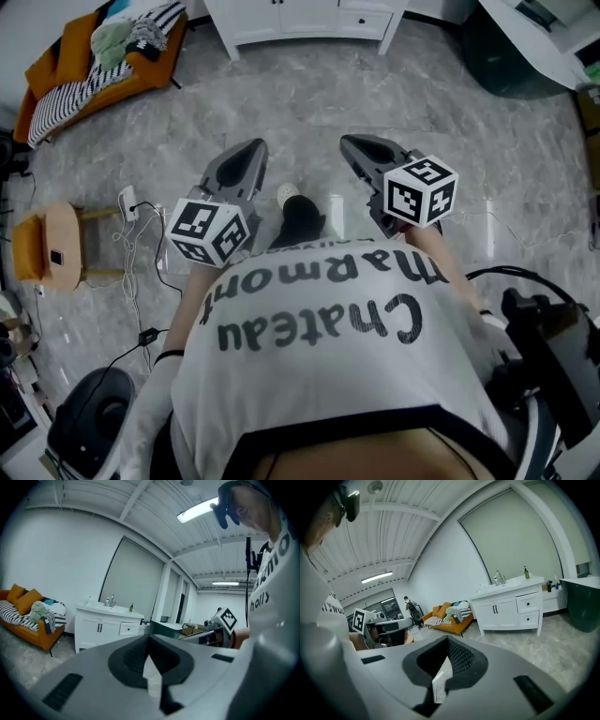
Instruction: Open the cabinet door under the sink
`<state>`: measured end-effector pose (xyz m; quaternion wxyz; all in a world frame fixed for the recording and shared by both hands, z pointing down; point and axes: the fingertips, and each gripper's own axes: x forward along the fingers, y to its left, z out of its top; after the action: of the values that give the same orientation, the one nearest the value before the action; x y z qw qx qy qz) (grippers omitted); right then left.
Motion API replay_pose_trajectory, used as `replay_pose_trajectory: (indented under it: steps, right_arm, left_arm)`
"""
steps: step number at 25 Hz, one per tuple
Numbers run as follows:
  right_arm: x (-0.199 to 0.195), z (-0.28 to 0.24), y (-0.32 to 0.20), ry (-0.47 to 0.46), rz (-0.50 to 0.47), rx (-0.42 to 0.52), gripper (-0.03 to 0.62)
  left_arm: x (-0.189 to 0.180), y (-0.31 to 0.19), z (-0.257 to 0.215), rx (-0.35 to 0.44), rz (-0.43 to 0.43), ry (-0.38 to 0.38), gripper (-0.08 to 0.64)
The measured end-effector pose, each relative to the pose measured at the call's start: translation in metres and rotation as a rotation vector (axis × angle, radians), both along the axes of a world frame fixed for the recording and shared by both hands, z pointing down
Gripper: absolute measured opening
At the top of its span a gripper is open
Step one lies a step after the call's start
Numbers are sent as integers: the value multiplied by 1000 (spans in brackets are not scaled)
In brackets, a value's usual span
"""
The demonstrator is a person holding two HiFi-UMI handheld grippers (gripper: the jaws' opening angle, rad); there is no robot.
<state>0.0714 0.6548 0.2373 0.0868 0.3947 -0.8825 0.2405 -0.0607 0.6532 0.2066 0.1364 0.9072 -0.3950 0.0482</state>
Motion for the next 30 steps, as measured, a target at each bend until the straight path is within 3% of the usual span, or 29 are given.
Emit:
replay_pose_trajectory:
  steps: [5, 12, 16, 30]
  right_arm:
    - [-5, -1, -53, 11, 5, -12, 8]
    - [-27, -23, -153, 29, -8, 26, 8]
    - [-37, -26, -206, 37, -5, 35, 8]
    - [-48, -22, -290, 53, 31, 40, 8]
  left_arm:
    - [-5, -61, 1, -67, 9, 65, 9]
    - [-26, -160, -20, -55, 23, 73, 9]
    - [-38, -214, -19, -50, 16, 40, 9]
    - [-46, -306, -19, -37, 57, 50, 9]
